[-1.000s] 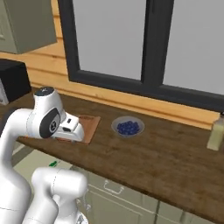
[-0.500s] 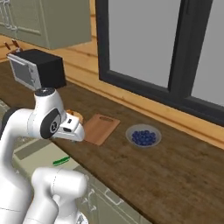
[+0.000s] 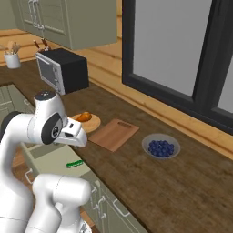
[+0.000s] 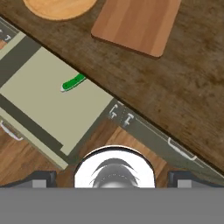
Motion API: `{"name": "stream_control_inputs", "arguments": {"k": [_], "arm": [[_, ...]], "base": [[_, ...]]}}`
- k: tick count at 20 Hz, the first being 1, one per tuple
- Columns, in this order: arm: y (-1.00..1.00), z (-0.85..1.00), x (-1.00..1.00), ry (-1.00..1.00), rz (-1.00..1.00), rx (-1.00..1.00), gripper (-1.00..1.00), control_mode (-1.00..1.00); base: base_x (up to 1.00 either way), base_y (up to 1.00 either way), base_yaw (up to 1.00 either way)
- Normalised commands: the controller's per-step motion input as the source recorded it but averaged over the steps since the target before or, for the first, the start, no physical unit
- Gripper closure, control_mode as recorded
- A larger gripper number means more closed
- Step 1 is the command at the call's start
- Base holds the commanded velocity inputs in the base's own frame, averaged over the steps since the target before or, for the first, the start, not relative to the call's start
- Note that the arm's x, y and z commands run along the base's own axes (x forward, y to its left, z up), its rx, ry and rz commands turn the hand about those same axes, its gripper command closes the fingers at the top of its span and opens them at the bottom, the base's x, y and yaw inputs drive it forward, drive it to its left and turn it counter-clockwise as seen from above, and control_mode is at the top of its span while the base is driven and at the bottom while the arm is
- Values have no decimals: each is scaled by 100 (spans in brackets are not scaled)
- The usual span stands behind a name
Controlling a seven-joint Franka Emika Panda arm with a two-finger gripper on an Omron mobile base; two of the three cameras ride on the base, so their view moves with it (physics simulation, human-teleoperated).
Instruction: Pick up the knife from the drawer and place it on the cutting board. Then place the meat from the plate to the cutting board.
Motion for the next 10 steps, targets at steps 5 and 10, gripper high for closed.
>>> {"name": "stream_control_inputs", "arguments": {"k": [5,10], "arm": [[5,-4,8,0,0,0,-100,-100],[96,-82,12,0,-22,-4,-100,-100]], "base": [[0,0,0],[0,0,0]]}}
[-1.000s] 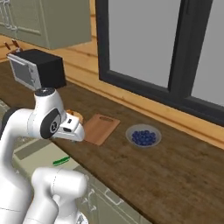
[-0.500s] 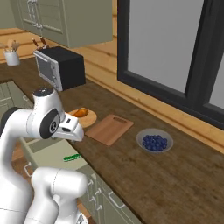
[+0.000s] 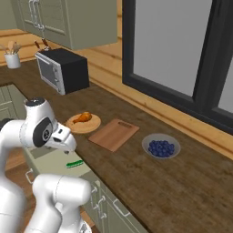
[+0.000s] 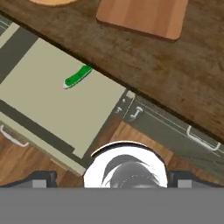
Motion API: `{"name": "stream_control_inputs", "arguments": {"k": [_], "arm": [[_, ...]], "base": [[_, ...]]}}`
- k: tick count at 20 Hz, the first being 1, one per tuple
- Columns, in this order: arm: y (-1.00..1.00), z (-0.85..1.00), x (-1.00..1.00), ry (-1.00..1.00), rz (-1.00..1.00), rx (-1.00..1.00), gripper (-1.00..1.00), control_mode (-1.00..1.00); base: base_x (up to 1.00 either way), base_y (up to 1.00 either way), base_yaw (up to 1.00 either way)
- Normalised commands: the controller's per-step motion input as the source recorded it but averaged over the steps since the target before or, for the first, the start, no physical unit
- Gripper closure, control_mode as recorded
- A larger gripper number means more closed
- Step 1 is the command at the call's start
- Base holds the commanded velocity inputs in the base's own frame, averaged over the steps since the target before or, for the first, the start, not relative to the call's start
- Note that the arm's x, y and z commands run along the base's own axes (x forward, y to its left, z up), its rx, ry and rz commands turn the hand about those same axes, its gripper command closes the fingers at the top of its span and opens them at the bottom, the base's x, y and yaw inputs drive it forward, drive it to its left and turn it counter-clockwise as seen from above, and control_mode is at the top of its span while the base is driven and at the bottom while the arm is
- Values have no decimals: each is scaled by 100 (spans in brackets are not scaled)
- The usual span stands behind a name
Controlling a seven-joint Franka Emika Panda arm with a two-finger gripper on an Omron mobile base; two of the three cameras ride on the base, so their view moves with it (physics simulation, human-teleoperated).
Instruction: Pick up the knife from the drawer and place it on the cutting board. Then place the meat from the plate to the cutting board.
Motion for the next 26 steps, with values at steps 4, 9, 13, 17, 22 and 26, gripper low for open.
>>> {"name": "stream_control_inputs", "arguments": {"k": [4,9,13,17,22,26], "arm": [[100,-85,35,0,-29,17,-100,-100],[95,-73,39,5,-26,25,-100,-100],[79,-44,49,8,-17,12,-100,-100],[58,-3,54,1,-16,0,-100,-100],[25,-9,61,13,-6,-2,-100,-100],[0,-29,72,17,0,-2,-100,-100]], "base": [[0,0,0],[0,0,0],[0,0,0],[0,0,0],[0,0,0],[0,0,0]]}}
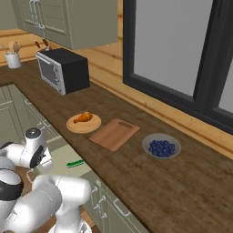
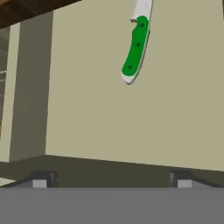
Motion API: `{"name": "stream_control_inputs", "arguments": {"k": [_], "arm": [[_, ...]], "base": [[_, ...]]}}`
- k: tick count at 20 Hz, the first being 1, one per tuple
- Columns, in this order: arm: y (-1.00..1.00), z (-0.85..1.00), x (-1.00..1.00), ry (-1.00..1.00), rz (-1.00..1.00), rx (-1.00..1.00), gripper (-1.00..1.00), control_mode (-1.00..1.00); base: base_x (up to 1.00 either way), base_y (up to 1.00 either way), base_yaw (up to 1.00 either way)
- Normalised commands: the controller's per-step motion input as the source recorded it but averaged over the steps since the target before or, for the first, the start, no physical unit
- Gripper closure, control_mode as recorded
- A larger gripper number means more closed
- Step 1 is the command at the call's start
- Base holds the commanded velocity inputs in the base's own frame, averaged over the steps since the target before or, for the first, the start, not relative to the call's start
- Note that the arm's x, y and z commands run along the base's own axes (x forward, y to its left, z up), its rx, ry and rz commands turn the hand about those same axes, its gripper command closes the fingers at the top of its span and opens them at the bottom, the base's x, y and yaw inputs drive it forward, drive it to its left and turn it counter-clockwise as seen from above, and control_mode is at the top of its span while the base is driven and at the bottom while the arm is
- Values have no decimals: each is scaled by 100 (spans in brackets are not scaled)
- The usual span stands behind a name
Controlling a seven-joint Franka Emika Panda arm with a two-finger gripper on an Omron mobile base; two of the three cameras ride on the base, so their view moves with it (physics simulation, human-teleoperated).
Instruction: Pick up the knife from the drawer and place it on the cutting board. Then place the meat from the plate to the cutting board.
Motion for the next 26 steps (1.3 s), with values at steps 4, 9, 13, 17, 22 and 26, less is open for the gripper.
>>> {"name": "stream_control_inputs", "arguments": {"k": [4,9,13,17,22,26], "arm": [[43,-45,44,30,0,-10,-100,-100],[96,-58,-49,28,5,-15,-100,-100],[100,-27,-100,14,13,-10,-100,-100],[100,-15,-100,6,16,-11,-100,-100],[10,72,-75,-24,0,-1,-100,-100],[-59,100,-5,-26,-3,2,-100,-100]], "base": [[0,0,0],[0,0,0],[0,0,0],[0,0,0],[0,0,0],[0,0,0]]}}
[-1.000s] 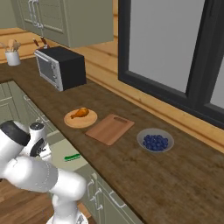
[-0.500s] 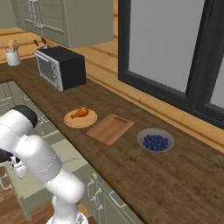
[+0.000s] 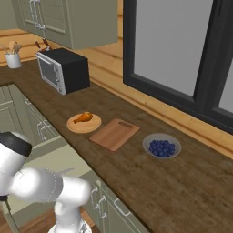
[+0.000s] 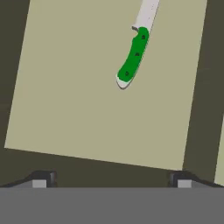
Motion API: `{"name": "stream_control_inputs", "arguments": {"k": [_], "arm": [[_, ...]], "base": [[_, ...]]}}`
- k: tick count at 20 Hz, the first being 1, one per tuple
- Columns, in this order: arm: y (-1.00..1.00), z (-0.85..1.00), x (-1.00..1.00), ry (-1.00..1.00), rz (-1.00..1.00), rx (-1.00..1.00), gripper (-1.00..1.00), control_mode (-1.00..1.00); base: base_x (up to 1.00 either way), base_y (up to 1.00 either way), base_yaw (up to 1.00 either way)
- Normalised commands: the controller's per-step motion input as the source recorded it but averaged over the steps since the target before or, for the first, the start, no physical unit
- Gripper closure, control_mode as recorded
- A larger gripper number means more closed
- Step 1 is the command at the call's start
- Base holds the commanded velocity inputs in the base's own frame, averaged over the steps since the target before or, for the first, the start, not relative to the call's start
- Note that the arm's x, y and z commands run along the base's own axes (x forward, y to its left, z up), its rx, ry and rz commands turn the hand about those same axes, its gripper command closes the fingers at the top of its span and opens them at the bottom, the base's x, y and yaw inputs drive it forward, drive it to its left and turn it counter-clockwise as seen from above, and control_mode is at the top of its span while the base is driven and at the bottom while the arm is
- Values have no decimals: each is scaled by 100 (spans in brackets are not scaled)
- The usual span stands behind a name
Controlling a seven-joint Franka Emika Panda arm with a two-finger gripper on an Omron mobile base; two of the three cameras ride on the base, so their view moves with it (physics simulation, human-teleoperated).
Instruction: Pick up the knife from the drawer and place it on the cutting board. Then place the meat from the plate to the cutting board.
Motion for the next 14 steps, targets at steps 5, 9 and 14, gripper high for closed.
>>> {"name": "stream_control_inputs", "arguments": {"k": [5,9,14], "arm": [[-69,64,0,-3,1,0,-100,-100],[-62,-1,2,0,16,0,-100,-100],[3,-10,51,6,25,-8,-100,-100]], "base": [[0,0,0],[0,0,0],[0,0,0]]}}
